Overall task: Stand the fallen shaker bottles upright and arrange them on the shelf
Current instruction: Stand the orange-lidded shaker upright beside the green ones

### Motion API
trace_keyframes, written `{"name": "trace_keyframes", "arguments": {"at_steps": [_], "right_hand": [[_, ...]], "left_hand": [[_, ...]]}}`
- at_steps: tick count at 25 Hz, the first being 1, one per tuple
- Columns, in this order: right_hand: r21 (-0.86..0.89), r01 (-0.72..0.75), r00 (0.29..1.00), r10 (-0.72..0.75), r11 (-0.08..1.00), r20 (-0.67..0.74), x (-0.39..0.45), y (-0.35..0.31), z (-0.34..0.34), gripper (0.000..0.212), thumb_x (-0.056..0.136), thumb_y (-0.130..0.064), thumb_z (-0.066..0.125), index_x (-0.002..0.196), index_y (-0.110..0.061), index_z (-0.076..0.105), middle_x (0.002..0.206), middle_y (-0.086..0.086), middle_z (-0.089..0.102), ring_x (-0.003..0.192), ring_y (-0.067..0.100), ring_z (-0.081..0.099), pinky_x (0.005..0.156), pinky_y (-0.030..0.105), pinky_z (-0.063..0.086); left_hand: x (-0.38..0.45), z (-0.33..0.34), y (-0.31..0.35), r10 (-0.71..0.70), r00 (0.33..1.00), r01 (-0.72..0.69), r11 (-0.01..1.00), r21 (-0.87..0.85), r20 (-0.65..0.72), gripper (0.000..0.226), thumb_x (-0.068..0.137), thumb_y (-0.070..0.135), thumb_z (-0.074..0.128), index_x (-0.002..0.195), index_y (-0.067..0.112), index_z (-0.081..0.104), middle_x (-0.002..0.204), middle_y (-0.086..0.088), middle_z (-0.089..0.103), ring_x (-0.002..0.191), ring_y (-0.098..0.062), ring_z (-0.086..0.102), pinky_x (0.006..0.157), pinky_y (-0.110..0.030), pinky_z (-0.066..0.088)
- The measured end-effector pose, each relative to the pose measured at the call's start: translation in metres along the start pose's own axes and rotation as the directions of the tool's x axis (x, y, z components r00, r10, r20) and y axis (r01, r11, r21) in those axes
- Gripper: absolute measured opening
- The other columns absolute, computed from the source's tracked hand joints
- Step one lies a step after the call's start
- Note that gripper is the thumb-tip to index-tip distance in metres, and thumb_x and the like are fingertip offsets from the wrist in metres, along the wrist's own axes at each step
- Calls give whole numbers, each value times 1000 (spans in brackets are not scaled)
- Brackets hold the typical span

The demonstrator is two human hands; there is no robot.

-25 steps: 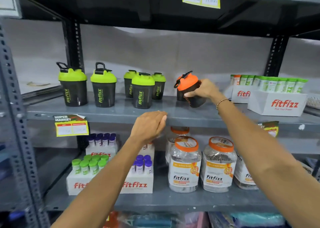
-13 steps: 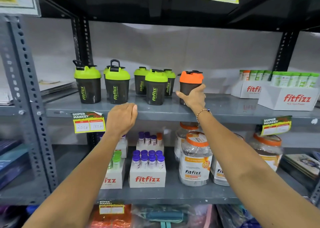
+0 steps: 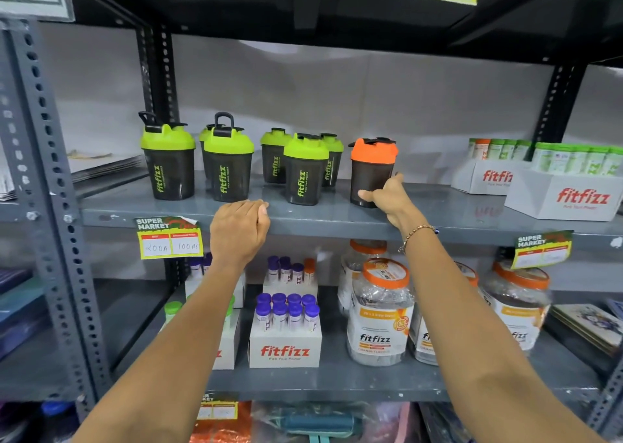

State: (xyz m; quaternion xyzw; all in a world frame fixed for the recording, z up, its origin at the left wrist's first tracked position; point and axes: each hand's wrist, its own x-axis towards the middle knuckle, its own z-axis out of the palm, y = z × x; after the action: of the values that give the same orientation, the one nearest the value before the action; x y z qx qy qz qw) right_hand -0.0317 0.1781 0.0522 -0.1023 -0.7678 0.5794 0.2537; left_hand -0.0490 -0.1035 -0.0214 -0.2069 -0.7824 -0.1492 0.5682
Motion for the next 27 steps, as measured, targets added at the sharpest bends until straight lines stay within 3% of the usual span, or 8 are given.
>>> {"name": "trace_keyframes", "arguments": {"at_steps": [5,8,10,14,18,22,24,27], "right_hand": [[-20,13,999,-12,1000,32,0,-1,0,92,67,-9,85,137,-5,25,139,13,47,129,27,47,111,43,41],[12,-24,997,23,1000,79,1,-1,-4,70,71,1,73,125,-6,27,125,14,54,117,26,54,98,39,49],[6,1,998,-1,1000,70,-1,0,-4,72,71,5,74,124,-7,28,120,11,56,108,20,53,89,31,50],[-24,51,998,-50,998,35,-3,0,0,85,67,-2,83,130,-7,26,128,7,52,118,22,50,106,42,45],[-60,20,999,-17,998,51,-3,-1,-2,67,73,-1,71,118,-11,23,129,19,53,107,23,53,74,26,49],[-143,50,998,-45,988,39,-2,1,2,90,66,-13,85,131,-7,22,134,12,47,128,28,47,107,39,42],[-155,63,998,-65,986,-3,-3,0,3,98,63,-20,88,134,-8,22,141,11,40,129,27,43,110,43,40],[-46,43,999,-41,998,36,-6,-2,1,83,72,-10,77,131,-11,19,130,11,46,119,24,49,87,28,48]], "left_hand": [[-1,-3,2,-2,1000,2,1000,-3,-23,38,94,18,39,88,7,75,83,-7,76,78,-26,71,69,-37,52],[-1,-2,3,-9,1000,9,1000,4,-29,39,93,19,39,87,8,76,83,-6,76,78,-26,71,70,-36,52],[-1,-2,3,-9,999,9,1000,4,-33,39,93,19,39,87,8,76,83,-6,76,78,-26,71,70,-36,52],[-2,-3,3,-11,1000,11,1000,7,-24,38,94,19,39,88,8,75,84,-6,76,79,-26,71,70,-36,51],[-2,-3,4,-16,1000,16,1000,5,-24,39,94,19,38,89,8,76,84,-5,76,80,-25,71,71,-36,52],[-1,-5,2,-14,1000,14,1000,11,-14,40,94,19,38,90,7,76,85,-6,76,80,-25,71,72,-36,52],[-2,-5,2,-6,1000,6,1000,12,-5,40,94,19,38,91,7,76,86,-6,76,81,-26,71,73,-36,52],[-2,-5,4,-12,1000,12,1000,4,-9,41,94,19,37,91,6,75,87,-7,76,81,-26,70,73,-37,52]]}}
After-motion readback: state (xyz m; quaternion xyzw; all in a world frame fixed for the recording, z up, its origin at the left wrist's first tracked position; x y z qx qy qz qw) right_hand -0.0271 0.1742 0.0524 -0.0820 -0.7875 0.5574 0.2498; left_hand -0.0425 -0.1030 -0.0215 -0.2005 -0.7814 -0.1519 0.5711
